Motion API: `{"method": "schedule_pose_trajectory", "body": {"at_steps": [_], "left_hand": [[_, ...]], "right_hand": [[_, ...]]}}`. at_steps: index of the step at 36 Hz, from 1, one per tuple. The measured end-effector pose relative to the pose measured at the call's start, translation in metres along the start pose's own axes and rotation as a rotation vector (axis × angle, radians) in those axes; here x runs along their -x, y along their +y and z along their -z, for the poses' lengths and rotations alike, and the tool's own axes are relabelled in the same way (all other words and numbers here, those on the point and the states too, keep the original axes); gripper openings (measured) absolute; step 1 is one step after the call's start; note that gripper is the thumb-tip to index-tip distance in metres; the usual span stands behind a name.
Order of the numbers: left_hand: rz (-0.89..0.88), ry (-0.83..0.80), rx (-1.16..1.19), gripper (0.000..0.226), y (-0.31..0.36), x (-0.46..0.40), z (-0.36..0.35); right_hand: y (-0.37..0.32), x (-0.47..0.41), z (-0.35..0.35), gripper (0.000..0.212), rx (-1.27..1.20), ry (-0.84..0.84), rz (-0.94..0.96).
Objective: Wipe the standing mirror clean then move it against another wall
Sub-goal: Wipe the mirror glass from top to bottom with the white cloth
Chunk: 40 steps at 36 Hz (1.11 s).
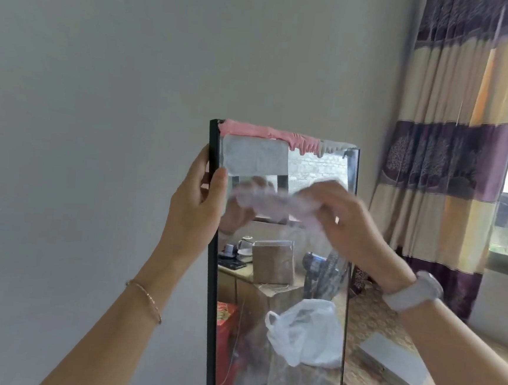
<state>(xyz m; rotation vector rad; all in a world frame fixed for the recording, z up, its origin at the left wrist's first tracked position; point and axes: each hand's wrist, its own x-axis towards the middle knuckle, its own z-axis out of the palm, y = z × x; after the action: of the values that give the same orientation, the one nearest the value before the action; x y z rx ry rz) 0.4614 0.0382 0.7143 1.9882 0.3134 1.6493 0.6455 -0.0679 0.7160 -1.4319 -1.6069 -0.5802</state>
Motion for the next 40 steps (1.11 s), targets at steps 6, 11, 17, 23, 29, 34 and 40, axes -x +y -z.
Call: {"method": "schedule_pose_trajectory", "body": {"at_steps": [6,11,17,23,29,34,40], "left_hand": [[-0.01,0.098,-0.051,0.037,0.001,-0.007,-0.007],[0.048,0.1,0.007,0.038,-0.002,-0.006,-0.007],[0.058,0.075,0.008,0.04,-0.003,-0.005,-0.003],[0.015,0.104,0.003,0.039,-0.001,-0.003,-0.008],[0.01,0.131,-0.031,0.04,0.003,-0.009,-0.017],[0.038,0.178,-0.011,0.037,0.004,-0.01,-0.016],[0.092,0.227,0.005,0.039,0.007,-0.01,-0.017]], "right_hand": [[0.016,-0.056,-0.008,0.031,-0.081,0.427,-0.04],[0.022,-0.007,-0.045,0.035,0.048,0.154,0.058],[0.036,0.074,-0.036,0.04,0.065,-0.709,-0.061],[0.043,0.03,-0.003,0.04,-0.023,-0.358,-0.158],[0.034,-0.056,0.008,0.038,-0.064,0.409,-0.066],[0.031,-0.06,-0.017,0.036,-0.027,0.359,0.011],[0.073,0.044,-0.053,0.035,-0.042,-0.043,0.026]]}}
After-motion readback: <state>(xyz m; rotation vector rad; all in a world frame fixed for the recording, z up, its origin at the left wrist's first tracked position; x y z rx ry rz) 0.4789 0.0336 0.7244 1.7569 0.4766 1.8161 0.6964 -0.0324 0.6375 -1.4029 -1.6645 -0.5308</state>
